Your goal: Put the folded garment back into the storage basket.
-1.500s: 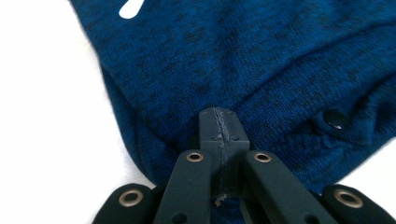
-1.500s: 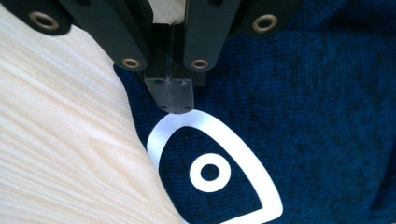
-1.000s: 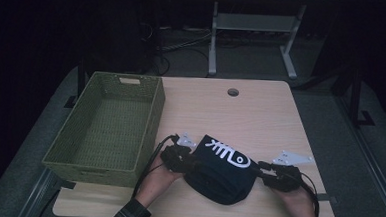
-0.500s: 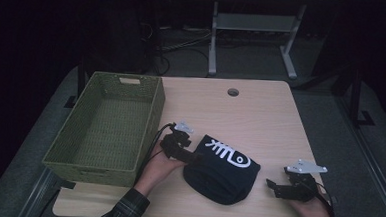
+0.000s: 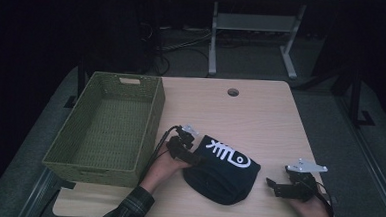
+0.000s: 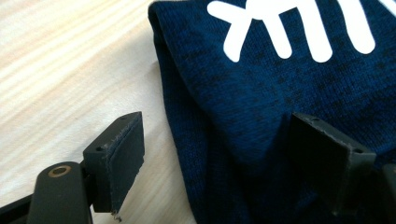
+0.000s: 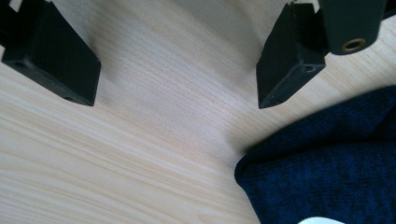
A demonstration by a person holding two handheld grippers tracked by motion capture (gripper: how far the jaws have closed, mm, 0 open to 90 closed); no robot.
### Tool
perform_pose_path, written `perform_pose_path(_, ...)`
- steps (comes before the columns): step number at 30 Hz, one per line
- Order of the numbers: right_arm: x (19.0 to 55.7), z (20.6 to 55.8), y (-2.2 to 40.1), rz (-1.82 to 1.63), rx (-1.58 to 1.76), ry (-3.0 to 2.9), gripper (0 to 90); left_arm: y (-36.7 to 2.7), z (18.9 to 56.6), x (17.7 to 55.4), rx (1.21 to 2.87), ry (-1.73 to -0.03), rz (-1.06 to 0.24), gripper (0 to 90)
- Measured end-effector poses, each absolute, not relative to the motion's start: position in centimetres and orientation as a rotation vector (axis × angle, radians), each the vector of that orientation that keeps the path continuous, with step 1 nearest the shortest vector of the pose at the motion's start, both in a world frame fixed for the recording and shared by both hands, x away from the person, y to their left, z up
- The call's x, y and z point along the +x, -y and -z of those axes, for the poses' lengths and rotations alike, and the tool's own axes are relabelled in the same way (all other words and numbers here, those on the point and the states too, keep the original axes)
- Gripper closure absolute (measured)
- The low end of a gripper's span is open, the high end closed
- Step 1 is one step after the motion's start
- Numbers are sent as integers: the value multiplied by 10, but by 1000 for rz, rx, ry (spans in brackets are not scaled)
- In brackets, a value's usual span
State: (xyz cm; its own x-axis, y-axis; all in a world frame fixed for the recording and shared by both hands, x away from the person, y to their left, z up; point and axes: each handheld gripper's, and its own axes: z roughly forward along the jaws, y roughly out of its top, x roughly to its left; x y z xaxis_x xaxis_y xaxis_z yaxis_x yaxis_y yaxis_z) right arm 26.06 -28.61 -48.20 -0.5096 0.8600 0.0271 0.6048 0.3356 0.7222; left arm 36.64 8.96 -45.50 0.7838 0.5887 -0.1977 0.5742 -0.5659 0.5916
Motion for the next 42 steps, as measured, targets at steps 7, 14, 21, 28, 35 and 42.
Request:
perform_pose_path(7, 261, 482, 286, -980, 1297, -2246, 137, -90, 459, 366, 2326, -845, -29, 203)
perform_pose_path(14, 261, 482, 286, -980, 1298, -2246, 137, -89, 458, 363, 2328, -784, 0, 360)
perform_pose_path(21, 261, 482, 286, -982, 1292, -2247, 137, -91, 459, 364, 2317, -760, 73, 563)
perform_pose_path(28, 261, 482, 286, -982, 1291, -2248, 137, -90, 458, 365, 2320, -757, 122, 699)
perform_pose_path(35, 261, 482, 286, -982, 1293, -2248, 137, -88, 451, 364, 2329, -762, 123, 745)
perform_pose_path(42, 261, 482, 286, -981, 1291, -2249, 136, -87, 435, 360, 2308, -764, 105, 745)
